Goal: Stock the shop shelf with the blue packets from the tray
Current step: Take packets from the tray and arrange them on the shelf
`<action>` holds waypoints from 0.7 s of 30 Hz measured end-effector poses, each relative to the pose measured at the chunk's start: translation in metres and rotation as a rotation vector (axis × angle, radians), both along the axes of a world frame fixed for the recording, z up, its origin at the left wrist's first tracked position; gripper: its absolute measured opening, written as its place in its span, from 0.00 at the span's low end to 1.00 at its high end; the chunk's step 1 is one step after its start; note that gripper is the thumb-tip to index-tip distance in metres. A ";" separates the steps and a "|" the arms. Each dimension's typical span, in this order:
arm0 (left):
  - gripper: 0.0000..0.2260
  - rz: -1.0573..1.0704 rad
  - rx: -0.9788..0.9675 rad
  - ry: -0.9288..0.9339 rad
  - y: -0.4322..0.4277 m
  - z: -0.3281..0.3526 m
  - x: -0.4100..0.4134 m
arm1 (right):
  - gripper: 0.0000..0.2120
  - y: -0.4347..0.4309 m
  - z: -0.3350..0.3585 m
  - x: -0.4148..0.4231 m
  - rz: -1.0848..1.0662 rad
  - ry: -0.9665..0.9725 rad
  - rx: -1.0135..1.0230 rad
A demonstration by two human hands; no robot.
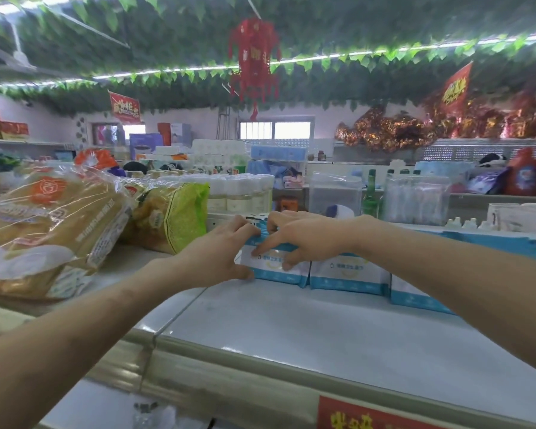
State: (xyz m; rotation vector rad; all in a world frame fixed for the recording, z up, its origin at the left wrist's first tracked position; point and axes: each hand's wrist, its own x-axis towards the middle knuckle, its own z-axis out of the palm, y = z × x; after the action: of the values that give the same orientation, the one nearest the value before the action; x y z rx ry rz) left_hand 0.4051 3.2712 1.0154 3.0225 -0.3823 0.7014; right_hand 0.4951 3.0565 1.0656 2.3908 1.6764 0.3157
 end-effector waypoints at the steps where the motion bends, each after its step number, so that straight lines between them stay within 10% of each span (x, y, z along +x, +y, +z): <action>1: 0.34 0.001 0.010 -0.009 -0.001 -0.001 0.002 | 0.27 -0.002 -0.001 0.000 0.003 -0.032 -0.004; 21: 0.35 -0.178 0.286 -0.111 -0.128 0.017 0.014 | 0.27 -0.252 0.001 -0.041 -0.330 0.031 0.097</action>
State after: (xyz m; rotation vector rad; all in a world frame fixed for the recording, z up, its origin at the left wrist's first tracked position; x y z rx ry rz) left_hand 0.4187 3.1434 1.0325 3.1592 -0.8094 0.8714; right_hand 0.4539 2.8045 1.0663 2.7002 1.2712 0.3119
